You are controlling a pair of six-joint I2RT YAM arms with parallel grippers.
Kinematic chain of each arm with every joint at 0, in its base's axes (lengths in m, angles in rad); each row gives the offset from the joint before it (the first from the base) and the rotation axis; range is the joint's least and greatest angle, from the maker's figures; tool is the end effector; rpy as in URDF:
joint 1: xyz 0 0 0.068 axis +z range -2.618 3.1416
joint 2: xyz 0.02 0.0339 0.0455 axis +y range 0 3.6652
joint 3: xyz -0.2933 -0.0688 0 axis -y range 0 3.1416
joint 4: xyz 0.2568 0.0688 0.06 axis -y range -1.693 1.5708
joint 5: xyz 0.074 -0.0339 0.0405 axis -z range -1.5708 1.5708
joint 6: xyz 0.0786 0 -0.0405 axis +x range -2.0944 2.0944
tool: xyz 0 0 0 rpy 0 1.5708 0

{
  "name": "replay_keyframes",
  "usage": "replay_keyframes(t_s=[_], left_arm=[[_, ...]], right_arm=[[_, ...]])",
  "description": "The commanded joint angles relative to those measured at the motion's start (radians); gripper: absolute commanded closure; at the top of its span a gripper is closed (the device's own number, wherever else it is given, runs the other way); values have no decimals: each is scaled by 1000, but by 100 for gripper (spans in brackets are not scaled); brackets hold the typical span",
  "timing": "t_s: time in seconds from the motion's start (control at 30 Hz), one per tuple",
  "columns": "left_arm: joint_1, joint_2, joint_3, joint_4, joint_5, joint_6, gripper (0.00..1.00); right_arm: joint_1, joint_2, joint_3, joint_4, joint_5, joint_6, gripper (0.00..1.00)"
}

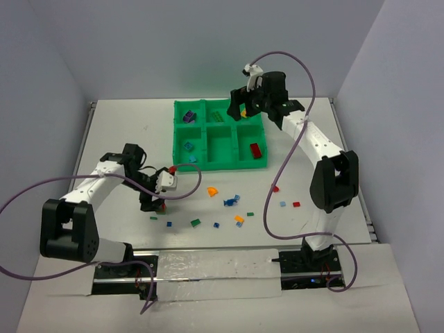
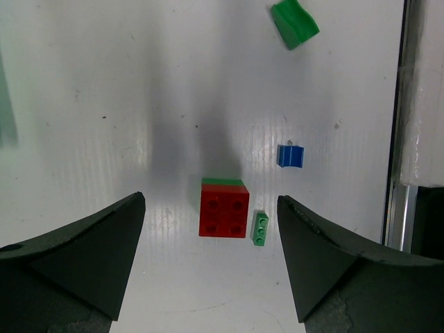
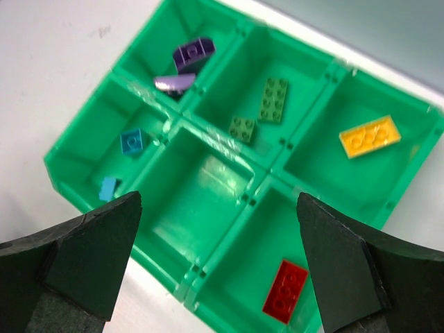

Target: Sort the legos into containers by color

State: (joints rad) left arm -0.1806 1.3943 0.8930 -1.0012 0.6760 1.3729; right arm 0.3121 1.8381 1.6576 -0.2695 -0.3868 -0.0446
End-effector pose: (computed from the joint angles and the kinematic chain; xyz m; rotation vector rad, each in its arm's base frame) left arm 0.2192 -0.0900 0.1965 1.8574 1.8450 -0.7112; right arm 0.4601 0.1796 0.3455 -0.6010 1.9386 0.5596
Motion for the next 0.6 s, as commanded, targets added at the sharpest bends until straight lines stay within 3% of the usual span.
replay_keyframes(t_s=[0.0, 0.57], left_arm=[[-11, 22, -17, 48, -39, 44, 14], [-47, 26, -104, 157, -153, 58, 22]], right_arm=[[-21, -72, -48, -23, 0, -20, 0], [-53, -91, -97, -33, 15, -36, 0]])
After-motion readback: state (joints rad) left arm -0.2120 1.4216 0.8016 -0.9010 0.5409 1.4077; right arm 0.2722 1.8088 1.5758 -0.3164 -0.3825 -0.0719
